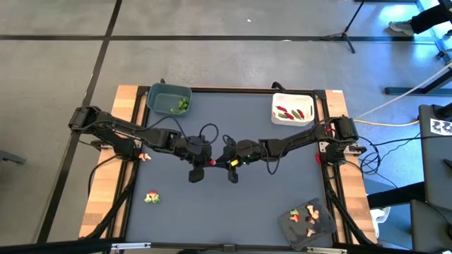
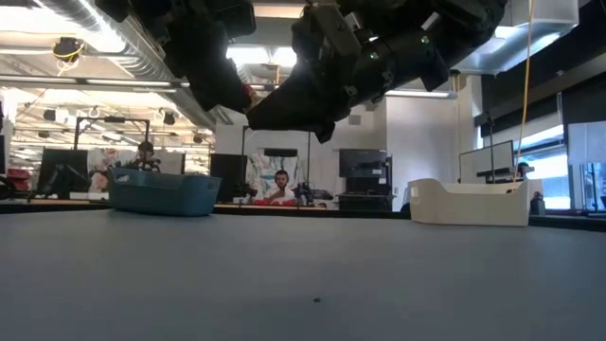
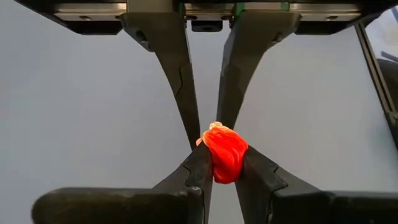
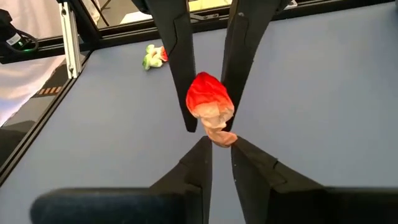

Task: Sort produce into baskets
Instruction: Put the brown mushroom into the black bin

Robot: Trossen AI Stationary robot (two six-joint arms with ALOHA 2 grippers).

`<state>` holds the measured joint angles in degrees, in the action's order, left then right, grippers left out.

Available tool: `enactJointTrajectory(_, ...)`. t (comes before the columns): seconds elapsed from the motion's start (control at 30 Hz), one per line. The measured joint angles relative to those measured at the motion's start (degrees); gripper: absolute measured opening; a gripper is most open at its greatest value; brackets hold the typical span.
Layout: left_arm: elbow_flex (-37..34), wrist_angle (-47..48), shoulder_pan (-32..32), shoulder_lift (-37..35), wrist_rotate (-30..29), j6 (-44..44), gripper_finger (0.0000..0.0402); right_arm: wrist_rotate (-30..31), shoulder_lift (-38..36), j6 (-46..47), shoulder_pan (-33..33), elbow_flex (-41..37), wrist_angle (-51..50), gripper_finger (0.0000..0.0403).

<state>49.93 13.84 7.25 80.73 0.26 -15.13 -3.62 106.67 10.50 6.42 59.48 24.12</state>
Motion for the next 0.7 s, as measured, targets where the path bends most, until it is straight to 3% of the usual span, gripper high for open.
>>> enactJointTrajectory(0.37,0.0,-0.7,0.0,0.0,1.0,-2.1,0.0052,0.0,0.0,0.0,0.6,0.0,1.2,0.0063)
enactJointTrajectory(0.7,0.0,-1.2,-0.2,0.0,1.2,-2.5,0.0052,2.1,0.0,-3.3,1.8,0.0,1.8,0.0120)
